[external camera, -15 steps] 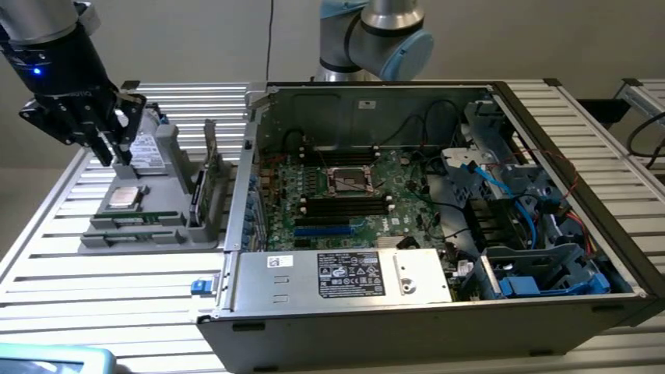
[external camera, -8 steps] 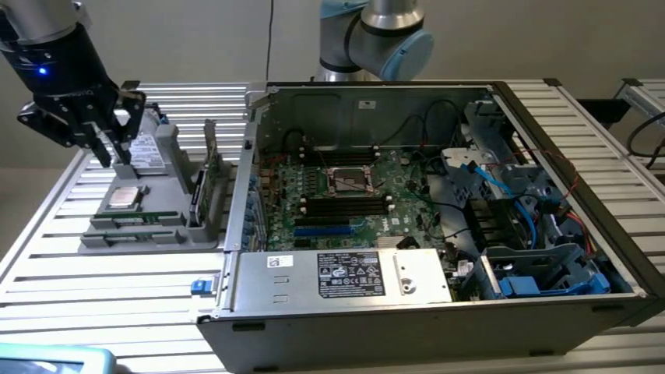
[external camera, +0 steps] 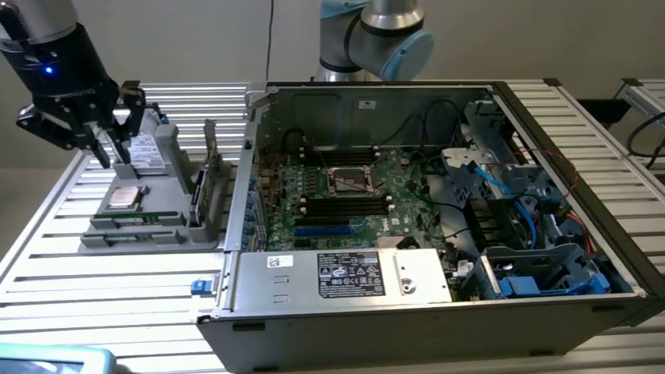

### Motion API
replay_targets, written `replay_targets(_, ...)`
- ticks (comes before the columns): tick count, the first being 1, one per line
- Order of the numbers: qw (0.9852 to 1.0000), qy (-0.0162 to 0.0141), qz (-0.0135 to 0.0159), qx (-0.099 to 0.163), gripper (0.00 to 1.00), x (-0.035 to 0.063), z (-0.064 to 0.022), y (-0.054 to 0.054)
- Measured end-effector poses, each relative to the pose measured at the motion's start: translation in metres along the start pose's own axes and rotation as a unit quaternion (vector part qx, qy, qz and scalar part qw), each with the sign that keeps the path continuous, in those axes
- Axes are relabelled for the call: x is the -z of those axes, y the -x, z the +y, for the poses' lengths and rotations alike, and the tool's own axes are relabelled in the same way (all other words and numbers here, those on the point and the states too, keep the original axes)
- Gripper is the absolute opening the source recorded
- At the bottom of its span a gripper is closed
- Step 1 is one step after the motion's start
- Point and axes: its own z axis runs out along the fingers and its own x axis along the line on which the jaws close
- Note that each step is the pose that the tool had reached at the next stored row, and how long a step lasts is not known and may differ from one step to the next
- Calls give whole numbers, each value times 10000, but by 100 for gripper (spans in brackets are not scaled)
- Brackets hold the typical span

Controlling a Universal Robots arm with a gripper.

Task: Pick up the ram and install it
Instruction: 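Pick up the ram and move it above insertion slot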

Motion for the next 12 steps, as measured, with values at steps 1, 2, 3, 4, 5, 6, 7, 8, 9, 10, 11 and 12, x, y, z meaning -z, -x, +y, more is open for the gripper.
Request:
replay_targets(1, 10000, 0, 2, 89, 33, 0, 0, 0)
replay_targets(2, 9998, -1, 4, 188, 33, 0, 0, 0)
replay_targets(3, 9996, -1, 6, 278, 33, 0, 0, 0)
replay_targets(4, 9993, -2, 8, 370, 33, 0, 0, 0)
replay_targets(5, 9989, -3, 10, 461, 33, 0, 0, 0)
replay_targets(6, 9985, -3, 13, 549, 33, 0, 0, 0)
replay_targets(7, 9980, -3, 15, 640, 33, -1, 0, 0)
replay_targets(8, 9973, -4, 16, 729, 33, -1, 0, 0)
replay_targets(9, 9966, -5, 18, 818, 33, -1, 1, -1)
replay_targets(10, 9959, -5, 20, 908, 33, -1, 1, 0)
replay_targets(11, 9950, -6, 22, 997, 33, -1, 1, 0)
replay_targets(12, 9940, -6, 25, 1090, 33, -1, 1, -1)
